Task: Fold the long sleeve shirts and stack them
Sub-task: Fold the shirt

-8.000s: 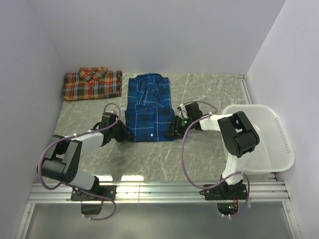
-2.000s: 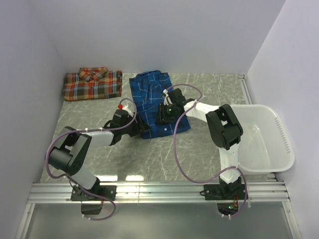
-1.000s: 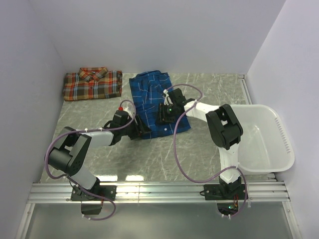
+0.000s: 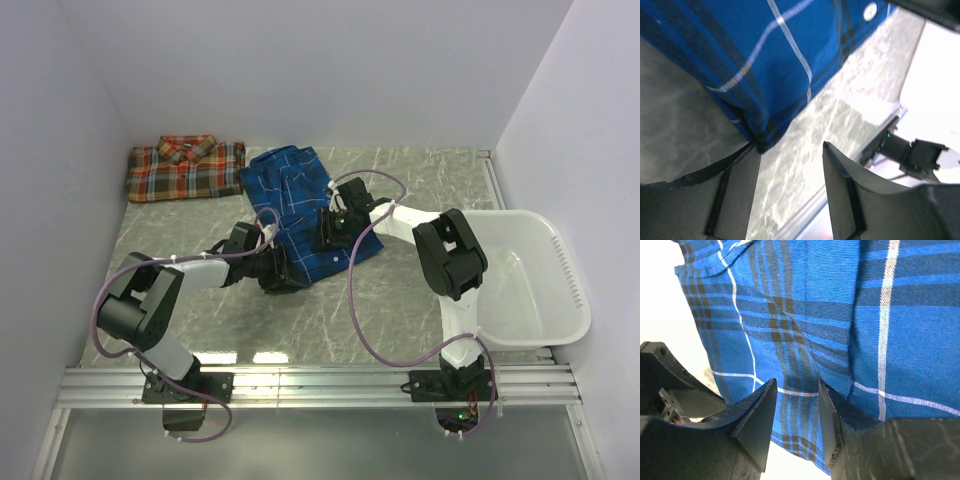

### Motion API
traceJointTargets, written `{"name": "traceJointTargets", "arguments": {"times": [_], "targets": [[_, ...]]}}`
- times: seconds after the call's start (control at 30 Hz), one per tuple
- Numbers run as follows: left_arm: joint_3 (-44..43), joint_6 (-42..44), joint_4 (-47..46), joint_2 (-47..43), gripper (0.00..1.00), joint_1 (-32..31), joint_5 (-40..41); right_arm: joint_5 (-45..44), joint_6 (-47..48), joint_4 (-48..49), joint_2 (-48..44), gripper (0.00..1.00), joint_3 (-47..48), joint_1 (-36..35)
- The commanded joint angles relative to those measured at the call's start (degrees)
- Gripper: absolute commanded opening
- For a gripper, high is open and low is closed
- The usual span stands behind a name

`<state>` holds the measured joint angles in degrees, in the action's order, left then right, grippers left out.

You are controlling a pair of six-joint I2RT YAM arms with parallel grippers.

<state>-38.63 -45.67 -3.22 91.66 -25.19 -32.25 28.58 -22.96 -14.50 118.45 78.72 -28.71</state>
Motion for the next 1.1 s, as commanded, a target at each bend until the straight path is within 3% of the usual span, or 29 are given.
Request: {"name": "traceJointTargets", "arguments": {"times": [0.0,0.17,0.33,0.67,0.93,1.07], "targets": [[1.01,1.46,3.05,-2.79,0.58,-0.21,-6.51,-3.79,1.6,-2.64,0.82,0.47,-0.85,0.5],[-1.35,2.52,12.34,-12.27,0.58,0.49,0.58,-5.37,2.31,-3.43,-2.25,0.47,-1.63,0.67],[-5.4,1.2,14.91,-15.81,0.56,5.93,8.42,-3.63,1.0,-1.85,-7.26,0.46,-3.92,0.32],[-14.97,-2.23,8.41,-1.58,0.32,7.96,7.37,9.1,-9.37,11.22,-14.83,0.45,-12.79,-2.66],[-22.8,0.49,9.81,10.63,0.24,8.05,9.39,15.54,-11.05,12.83,-8.87,0.42,-11.13,-7.94],[-24.3,0.06,9.38,13.72,0.23,8.05,10.01,17.83,-10.0,7.58,-3.85,0.42,-9.29,-8.03]]}}
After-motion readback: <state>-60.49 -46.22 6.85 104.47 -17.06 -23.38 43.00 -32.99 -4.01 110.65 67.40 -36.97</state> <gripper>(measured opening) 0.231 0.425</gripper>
